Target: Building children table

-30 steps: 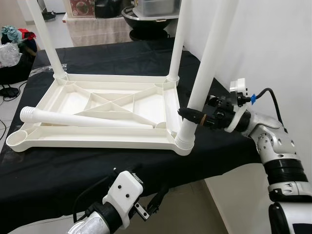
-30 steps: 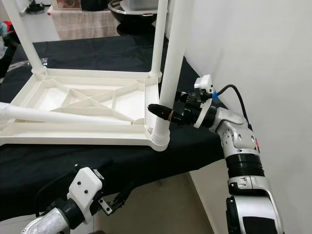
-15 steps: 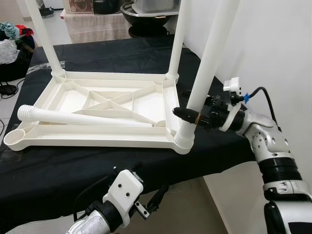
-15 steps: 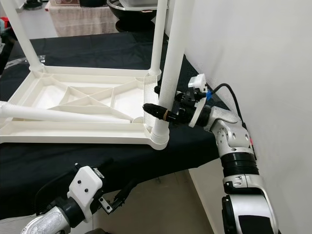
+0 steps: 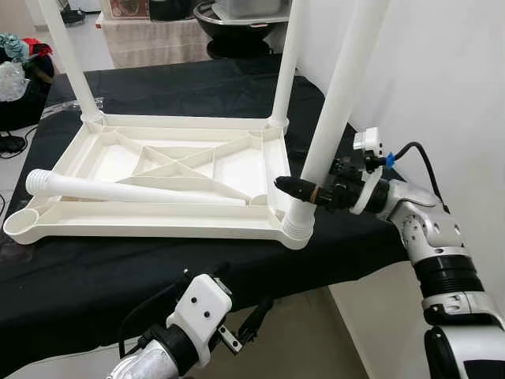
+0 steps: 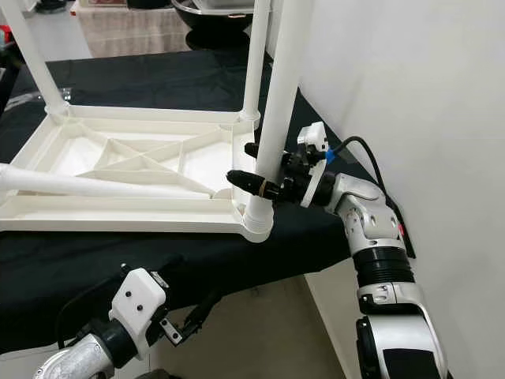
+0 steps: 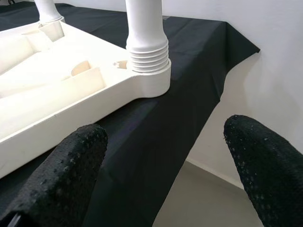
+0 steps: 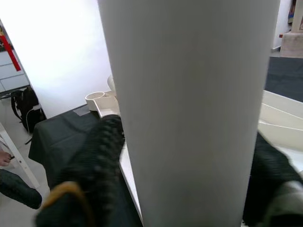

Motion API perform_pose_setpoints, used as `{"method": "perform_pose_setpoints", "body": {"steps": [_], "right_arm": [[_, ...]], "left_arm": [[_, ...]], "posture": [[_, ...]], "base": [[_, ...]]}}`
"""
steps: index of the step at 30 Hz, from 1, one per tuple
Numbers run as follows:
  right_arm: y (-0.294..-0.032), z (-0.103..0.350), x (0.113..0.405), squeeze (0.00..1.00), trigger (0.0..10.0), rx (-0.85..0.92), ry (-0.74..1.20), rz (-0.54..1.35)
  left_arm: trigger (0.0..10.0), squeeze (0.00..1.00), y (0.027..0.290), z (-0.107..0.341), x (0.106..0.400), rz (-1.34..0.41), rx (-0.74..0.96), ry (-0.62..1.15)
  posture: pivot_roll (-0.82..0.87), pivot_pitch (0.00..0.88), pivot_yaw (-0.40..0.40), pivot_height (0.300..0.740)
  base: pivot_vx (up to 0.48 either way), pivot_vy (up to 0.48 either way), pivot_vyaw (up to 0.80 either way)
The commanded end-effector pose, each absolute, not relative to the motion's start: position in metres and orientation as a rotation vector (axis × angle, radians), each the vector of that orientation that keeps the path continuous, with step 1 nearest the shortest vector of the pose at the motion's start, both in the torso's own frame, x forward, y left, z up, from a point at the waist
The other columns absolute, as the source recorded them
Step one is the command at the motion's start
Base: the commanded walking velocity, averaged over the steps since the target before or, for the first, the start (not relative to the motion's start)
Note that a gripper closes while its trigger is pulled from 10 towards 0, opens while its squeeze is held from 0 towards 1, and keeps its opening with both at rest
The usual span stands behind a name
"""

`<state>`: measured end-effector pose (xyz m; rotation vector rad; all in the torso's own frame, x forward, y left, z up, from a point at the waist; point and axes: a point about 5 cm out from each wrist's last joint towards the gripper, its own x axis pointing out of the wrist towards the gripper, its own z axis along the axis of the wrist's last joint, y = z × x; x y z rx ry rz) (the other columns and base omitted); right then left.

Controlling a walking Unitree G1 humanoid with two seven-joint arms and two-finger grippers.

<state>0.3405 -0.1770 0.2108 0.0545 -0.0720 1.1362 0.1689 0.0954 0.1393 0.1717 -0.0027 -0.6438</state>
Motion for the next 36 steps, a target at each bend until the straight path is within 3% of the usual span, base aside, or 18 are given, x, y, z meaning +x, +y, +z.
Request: {"method": "perform_pose_setpoints", "body": {"steps": [1,12,19,28,36], "right_arm": [[-0.174,0.215,0.341,0.0,0.0,0.046,-0.08,1.148],[-0.175,0.214,0.341,0.0,0.0,0.032,-0.08,1.143],[-0.168,0.203,0.34,0.0,0.0,-0.042,-0.082,1.094],[-0.166,0.183,0.362,0.0,0.0,-0.079,-0.034,0.762],[-0.163,0.175,0.371,0.0,0.0,-0.083,-0.007,0.594]], "left_arm": [[10.0,0.0,0.095,0.14,0.168,-0.642,0.173,-0.013],[10.0,0.0,0.096,0.14,0.17,-0.632,0.169,-0.012],[10.0,0.0,0.109,0.153,0.19,-0.551,0.208,-0.075],[10.0,0.0,0.118,0.17,0.205,-0.474,0.225,-0.143],[10.0,0.0,0.115,0.17,0.206,-0.484,0.228,-0.146]], "posture": [[0.07,0.092,-0.062,0.74],[0.07,0.093,-0.061,0.74],[0.07,0.094,-0.059,0.74],[0.07,0.089,-0.058,0.74],[0.07,0.086,-0.058,0.74]], "base": [[0.0,0.0,0.0],[0.0,0.0,0.0],[0.0,0.0,0.0],[0.0,0.0,0.0],[0.0,0.0,0.0]]}}
